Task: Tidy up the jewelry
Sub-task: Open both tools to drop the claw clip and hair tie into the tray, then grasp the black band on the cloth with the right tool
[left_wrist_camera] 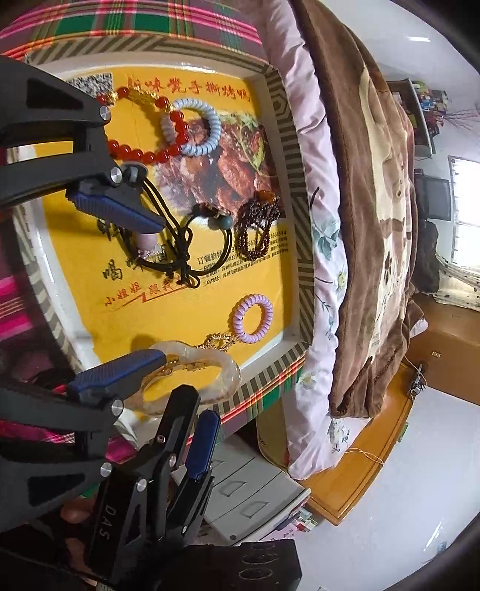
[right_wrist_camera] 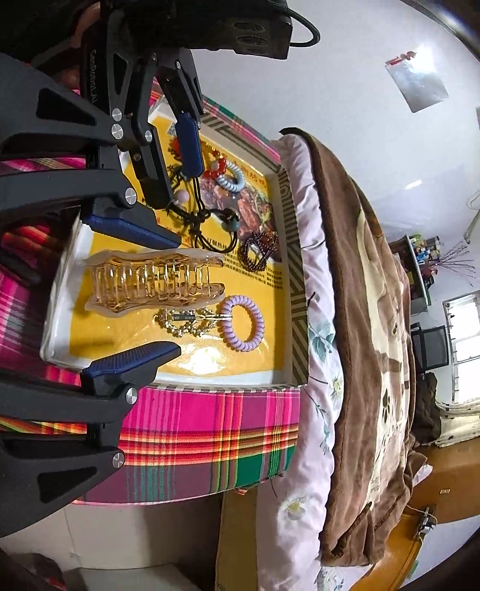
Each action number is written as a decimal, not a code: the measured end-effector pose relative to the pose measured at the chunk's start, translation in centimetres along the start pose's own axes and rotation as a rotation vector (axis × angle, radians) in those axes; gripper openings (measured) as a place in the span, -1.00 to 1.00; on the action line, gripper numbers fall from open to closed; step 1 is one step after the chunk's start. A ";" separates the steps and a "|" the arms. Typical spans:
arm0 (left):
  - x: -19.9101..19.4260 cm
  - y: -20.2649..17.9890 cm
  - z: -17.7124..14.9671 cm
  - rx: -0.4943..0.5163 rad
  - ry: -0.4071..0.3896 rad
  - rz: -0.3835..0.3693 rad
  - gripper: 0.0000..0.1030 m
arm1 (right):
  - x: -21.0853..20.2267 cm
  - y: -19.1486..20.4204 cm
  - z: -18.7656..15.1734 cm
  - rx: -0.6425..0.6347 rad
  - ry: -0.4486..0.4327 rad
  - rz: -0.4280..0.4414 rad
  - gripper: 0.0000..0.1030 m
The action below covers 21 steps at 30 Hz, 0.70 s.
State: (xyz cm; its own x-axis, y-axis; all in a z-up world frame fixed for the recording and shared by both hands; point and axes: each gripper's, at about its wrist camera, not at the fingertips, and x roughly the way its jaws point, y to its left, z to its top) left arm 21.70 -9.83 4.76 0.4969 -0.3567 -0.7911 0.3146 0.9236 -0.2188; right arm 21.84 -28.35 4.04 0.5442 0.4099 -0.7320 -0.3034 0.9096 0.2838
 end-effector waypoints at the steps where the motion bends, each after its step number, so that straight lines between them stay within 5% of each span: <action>1: -0.4 0.0 -0.1 0.001 -0.006 0.002 0.30 | -0.3 0.1 -0.1 0.001 -0.008 -0.002 0.03; 21: -7.4 0.5 -3.6 -0.018 -0.089 0.063 0.46 | -5.6 1.7 -2.7 0.051 -0.116 -0.001 0.03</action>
State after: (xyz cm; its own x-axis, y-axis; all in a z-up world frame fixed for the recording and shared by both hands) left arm 15.24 -6.24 8.44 0.5853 -0.3082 -0.7499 0.2664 0.9467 -0.1812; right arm 16.15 -29.27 6.98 0.6322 0.4117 -0.6563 -0.2646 0.9109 0.3165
